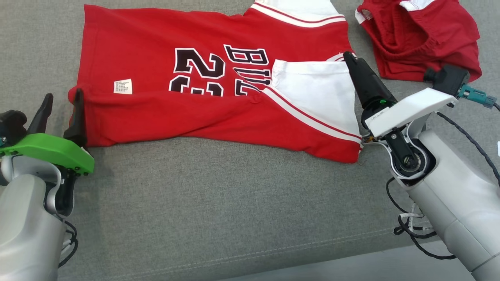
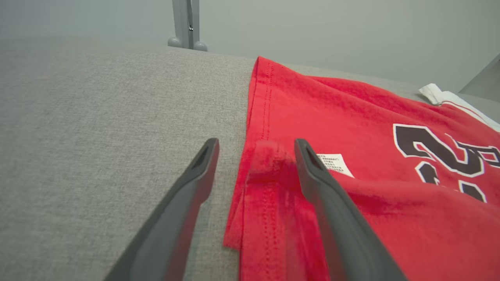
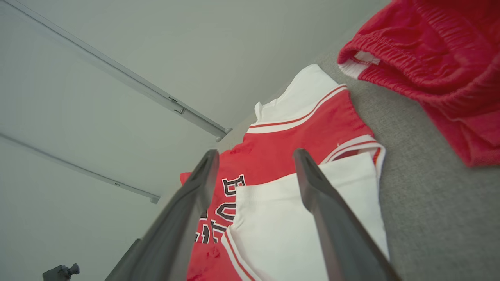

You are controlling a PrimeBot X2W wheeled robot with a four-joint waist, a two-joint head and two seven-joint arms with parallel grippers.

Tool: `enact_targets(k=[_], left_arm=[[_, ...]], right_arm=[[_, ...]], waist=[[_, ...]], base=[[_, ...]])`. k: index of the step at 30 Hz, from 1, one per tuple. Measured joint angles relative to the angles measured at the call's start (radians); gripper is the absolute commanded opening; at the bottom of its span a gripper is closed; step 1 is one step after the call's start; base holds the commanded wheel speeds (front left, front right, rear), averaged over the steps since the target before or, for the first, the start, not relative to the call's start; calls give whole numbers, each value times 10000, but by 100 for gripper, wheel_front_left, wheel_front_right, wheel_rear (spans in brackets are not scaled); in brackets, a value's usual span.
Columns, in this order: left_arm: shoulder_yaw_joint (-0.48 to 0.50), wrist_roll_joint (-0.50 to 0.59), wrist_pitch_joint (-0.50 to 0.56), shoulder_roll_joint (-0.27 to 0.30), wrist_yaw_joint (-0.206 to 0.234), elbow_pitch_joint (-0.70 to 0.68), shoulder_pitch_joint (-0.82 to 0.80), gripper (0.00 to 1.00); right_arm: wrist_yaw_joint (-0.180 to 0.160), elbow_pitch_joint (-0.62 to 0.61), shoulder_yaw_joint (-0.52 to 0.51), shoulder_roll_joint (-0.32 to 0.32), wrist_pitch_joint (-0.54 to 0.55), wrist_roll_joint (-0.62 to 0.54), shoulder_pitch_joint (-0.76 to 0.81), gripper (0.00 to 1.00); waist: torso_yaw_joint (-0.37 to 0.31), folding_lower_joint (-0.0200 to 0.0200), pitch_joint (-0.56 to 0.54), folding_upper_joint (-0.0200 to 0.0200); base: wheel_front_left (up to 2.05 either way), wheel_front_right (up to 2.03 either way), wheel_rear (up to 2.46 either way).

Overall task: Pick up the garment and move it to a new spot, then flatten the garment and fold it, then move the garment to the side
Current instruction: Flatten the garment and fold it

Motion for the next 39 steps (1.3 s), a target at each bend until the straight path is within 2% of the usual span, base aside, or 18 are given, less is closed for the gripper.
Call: enact_targets(k=[14,21,30,39], left_arm=[[648,-40,-27,128,0,-385,1299,100],[930,2,-27,-90,0,-612,2023,100],[1189,115,-27,-573,0,-941,2796,100],[949,372,-27,-598,0,-1103,3058,100]], right_arm=[[0,-278,113,-332,-276,-815,1479,100],[0,-205,-303,-403,-293,-1576,2138,100],[-31,127,-585,54,-293,-1921,3121,100],[-105,677,-201,541,-293,-1927,3417,100]], waist=[[-135,0,-943,0],[-227,0,-1360,0],[-395,0,-1814,0],[-449,0,-1850,0]], base=[[0,0,0],[0,0,0],[0,0,0],[0,0,0]])
